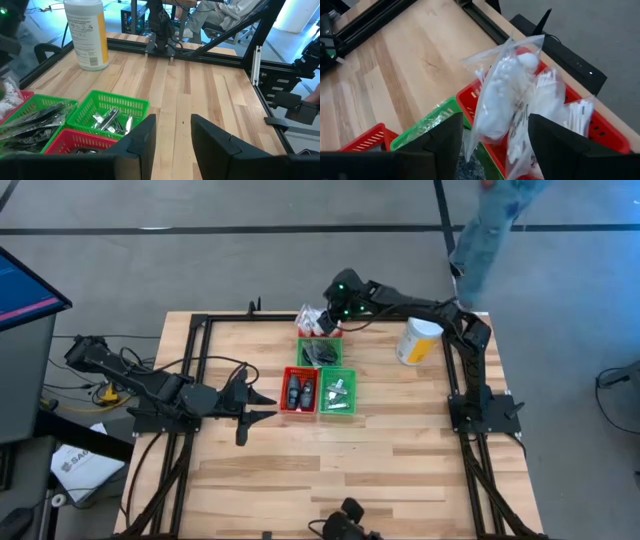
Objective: Pick & Place Travel size toiletries
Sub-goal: Return to Home Position
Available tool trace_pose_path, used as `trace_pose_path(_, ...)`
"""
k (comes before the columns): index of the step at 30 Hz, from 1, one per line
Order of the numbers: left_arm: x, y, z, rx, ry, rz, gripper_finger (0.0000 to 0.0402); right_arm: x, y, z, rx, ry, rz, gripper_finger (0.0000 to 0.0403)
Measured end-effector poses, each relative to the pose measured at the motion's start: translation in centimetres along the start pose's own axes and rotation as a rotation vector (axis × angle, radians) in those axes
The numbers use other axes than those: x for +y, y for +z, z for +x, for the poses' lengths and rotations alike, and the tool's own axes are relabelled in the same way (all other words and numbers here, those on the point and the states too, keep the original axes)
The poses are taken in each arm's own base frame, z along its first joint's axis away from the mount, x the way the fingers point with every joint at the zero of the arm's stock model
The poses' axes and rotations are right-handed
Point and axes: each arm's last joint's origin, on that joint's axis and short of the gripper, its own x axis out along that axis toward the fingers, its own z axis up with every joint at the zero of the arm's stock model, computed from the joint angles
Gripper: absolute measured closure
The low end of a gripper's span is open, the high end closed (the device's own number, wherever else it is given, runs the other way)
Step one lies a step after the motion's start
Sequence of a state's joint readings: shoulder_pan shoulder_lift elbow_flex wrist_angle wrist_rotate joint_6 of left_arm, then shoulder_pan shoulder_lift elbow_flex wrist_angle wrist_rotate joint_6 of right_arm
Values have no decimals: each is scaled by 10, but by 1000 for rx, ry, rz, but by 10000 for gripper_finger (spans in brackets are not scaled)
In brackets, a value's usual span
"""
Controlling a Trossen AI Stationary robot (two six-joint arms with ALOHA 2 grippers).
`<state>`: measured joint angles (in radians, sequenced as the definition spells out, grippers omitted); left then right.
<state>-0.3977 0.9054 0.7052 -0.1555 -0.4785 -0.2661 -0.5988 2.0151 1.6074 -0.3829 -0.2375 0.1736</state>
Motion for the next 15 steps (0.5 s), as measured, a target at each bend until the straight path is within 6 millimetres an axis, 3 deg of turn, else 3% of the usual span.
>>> trace_pose_path(10, 0, 0, 0, 0, 0, 4, 289, 24, 3, -4, -3, 36, -101, 203)
trace_pose_path(15, 0, 0, 0, 1, 0, 6, 289, 50, 14, -31, -88, 79, -181, 216)
